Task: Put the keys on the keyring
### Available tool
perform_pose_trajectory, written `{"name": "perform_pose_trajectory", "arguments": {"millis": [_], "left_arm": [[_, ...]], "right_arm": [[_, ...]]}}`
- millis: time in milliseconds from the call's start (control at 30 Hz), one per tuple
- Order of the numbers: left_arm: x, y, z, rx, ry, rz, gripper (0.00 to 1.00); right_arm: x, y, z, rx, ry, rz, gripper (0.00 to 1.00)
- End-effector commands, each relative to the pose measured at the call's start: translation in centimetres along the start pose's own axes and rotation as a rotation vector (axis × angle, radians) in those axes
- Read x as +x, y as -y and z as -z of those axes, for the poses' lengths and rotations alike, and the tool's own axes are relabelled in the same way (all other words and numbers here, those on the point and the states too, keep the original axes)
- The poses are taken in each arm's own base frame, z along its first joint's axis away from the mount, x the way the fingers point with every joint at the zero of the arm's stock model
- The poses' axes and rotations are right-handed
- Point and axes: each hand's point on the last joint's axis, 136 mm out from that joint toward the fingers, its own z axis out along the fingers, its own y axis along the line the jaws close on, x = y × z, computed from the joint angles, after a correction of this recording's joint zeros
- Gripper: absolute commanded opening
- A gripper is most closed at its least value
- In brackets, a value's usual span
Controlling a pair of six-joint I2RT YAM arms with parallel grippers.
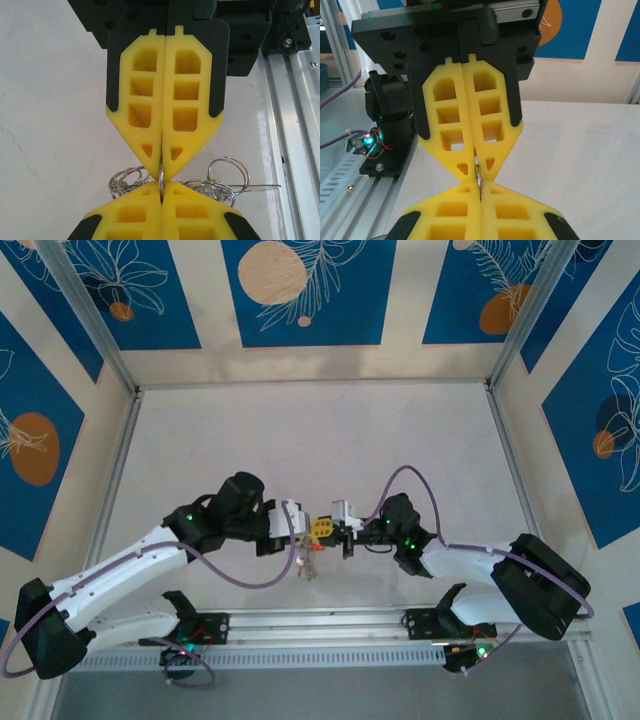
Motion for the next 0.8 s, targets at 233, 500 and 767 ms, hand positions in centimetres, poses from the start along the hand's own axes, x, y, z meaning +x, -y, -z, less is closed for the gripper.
{"name": "perform_pose_trajectory", "arguments": {"millis": [233, 500, 767], "left_arm": [[-0.6, -0.6, 3.2, 0.074, -0.253, -0.138, 0.00], [-0.1, -0.1, 2.9, 0.119, -0.420, -0.229, 0.00], [-0.6, -0.2, 2.0, 0.123, -0.462, -0.246, 0.00]], "right_arm": [[0.2, -0.1, 0.3, -0.032, -0.076, 0.027, 0.26], [-0.5, -0.2, -0.1, -0.058, -0.052, 0.014, 0.30], [-0.7, -0.6, -0.7, -0.098, -0.040, 0.000, 0.30]]}}
